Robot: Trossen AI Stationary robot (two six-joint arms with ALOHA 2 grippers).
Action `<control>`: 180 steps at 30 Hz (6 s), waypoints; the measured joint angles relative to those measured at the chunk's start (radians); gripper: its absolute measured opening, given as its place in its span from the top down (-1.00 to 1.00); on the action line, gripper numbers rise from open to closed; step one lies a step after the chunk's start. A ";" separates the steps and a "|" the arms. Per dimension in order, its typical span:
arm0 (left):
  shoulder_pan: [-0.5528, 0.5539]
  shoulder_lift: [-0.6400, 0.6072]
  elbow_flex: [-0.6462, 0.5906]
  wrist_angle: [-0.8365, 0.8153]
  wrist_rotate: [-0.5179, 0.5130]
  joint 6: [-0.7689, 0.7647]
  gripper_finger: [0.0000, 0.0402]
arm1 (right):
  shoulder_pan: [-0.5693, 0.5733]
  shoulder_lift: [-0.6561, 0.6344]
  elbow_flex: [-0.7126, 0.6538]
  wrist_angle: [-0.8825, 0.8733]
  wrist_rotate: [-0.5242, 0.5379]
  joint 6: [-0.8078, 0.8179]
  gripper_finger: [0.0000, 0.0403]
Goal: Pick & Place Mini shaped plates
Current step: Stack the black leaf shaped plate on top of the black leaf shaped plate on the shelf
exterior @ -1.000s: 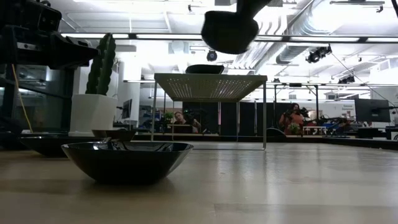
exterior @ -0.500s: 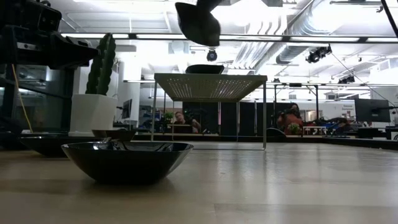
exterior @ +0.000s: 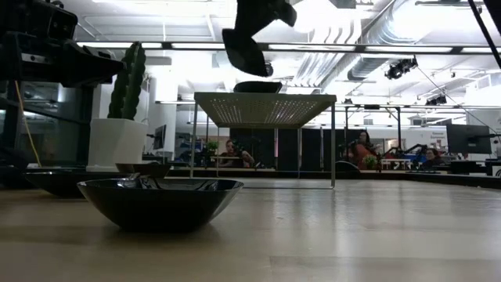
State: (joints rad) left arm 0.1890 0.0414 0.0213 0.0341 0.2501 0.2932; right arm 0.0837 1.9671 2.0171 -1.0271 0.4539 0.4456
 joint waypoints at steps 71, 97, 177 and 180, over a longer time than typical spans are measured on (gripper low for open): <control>0.000 0.000 0.000 0.000 0.000 0.000 0.99 | -0.105 0.000 -0.001 -0.090 -0.067 0.305 0.60; 0.000 0.000 0.000 0.000 0.000 0.000 0.99 | -0.017 -0.093 -0.002 -0.052 -0.558 0.314 0.81; 0.000 0.000 0.000 0.000 0.000 0.000 0.99 | 0.400 0.391 -0.002 0.391 -0.443 0.222 0.49; 0.000 0.000 0.000 0.000 0.000 0.000 0.99 | 0.404 0.391 -0.002 0.377 -0.433 0.215 0.30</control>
State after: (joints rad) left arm 0.1891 0.0414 0.0212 0.0341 0.2501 0.2932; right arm 0.4873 2.3585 2.0148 -0.6500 0.0211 0.6607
